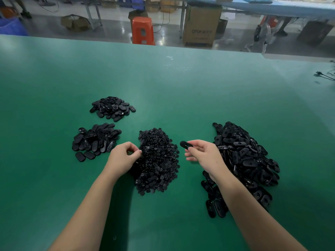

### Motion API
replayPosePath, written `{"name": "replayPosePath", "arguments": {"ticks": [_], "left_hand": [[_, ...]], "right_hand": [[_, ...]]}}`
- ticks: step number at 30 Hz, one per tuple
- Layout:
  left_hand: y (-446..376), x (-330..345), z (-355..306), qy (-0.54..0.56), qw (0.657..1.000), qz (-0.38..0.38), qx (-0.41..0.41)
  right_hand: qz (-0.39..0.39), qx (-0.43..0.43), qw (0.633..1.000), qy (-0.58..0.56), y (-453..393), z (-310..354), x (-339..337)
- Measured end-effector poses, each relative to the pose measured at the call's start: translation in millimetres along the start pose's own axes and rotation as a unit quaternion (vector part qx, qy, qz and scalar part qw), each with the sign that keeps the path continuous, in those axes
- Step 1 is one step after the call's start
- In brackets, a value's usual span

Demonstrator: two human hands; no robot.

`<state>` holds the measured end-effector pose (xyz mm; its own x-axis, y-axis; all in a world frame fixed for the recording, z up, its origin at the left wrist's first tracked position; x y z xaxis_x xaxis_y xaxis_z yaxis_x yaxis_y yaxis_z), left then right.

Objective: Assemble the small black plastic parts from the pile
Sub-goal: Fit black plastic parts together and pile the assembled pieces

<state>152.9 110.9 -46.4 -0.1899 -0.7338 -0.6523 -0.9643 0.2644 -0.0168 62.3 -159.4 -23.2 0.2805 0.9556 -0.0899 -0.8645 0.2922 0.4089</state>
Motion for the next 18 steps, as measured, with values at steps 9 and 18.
{"name": "replayPosePath", "arguments": {"ticks": [9, 18], "left_hand": [[3.1, 4.9, -42.7, 0.28, 0.959, 0.043, 0.012], [7.5, 30.7, -73.3, 0.35, 0.934, 0.065, 0.026]], "right_hand": [[0.0, 0.0, 1.0, 0.012, 3.2, 3.1, 4.9], [0.009, 0.001, 1.0, -0.013, 8.3, 8.1, 15.2]]}}
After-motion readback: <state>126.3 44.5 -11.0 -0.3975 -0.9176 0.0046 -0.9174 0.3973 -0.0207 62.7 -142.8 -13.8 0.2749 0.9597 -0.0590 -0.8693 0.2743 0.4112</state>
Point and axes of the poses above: each hand's wrist, its own y-axis away from the middle knuckle, its own x-axis out of the palm, z = x × y, the point moved 4 cm from there along -y, towards the middle knuckle, and after that the axes turned 10 degrees about x, right-handed, at the moved point
